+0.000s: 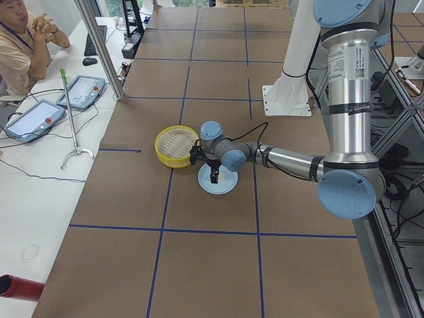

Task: Place bun in steamer
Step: 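Move the left gripper down over the pale bun on the blue plate, then close the left gripper on the bun and lift it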

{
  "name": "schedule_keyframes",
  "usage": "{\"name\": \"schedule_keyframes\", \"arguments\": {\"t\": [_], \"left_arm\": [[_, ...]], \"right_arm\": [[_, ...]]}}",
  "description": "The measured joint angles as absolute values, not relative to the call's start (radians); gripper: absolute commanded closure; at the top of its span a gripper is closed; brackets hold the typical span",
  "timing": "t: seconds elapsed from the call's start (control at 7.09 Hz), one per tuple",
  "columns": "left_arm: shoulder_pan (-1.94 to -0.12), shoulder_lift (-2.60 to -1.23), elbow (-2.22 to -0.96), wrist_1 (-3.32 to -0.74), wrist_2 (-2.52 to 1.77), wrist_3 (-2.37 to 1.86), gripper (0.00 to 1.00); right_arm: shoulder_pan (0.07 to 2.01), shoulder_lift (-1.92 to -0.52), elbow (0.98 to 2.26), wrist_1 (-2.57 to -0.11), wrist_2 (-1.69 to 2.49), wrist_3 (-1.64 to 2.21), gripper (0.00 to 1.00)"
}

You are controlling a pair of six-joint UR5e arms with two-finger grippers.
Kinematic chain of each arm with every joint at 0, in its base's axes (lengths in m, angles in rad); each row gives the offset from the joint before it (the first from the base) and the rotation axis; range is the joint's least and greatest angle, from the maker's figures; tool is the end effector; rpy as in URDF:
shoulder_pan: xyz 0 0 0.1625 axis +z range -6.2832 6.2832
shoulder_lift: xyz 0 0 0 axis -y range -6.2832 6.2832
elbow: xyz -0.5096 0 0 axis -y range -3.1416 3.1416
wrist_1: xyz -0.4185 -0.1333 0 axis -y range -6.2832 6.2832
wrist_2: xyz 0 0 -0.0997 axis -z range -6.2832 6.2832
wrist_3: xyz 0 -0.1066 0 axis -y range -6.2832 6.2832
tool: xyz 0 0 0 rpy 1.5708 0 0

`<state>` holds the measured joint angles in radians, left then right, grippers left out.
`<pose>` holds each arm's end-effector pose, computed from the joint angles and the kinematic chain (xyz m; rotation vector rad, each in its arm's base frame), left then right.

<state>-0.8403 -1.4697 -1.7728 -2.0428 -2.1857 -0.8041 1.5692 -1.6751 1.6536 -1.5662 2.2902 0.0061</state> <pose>0.2774 -0.4173 0.6465 -0.0158 0.8145 0.1066 0.0623 -0.4638 0.7602 -0.0189 -0.7193 0.0104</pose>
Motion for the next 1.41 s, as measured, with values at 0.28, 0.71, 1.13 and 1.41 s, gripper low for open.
{"name": "schedule_keyframes", "arguments": {"t": [0.28, 0.71, 1.13, 1.41], "left_arm": [[-0.832, -1.474, -1.739, -2.089, -2.183, -0.803, 0.14], [-0.824, -1.477, -1.707, -2.124, -2.183, -0.802, 0.46], [-0.82, -1.478, -1.711, -2.126, -2.183, -0.804, 0.6], [-0.822, -1.476, -1.734, -2.125, -2.183, -0.81, 0.62]], "right_arm": [[1.569, -1.675, 1.654, -1.566, 2.29, 0.006, 0.0], [1.569, -1.675, 1.654, -1.566, 2.29, 0.006, 0.0], [1.569, -1.675, 1.654, -1.566, 2.29, 0.006, 0.0], [1.569, -1.675, 1.654, -1.566, 2.29, 0.006, 0.0]]}}
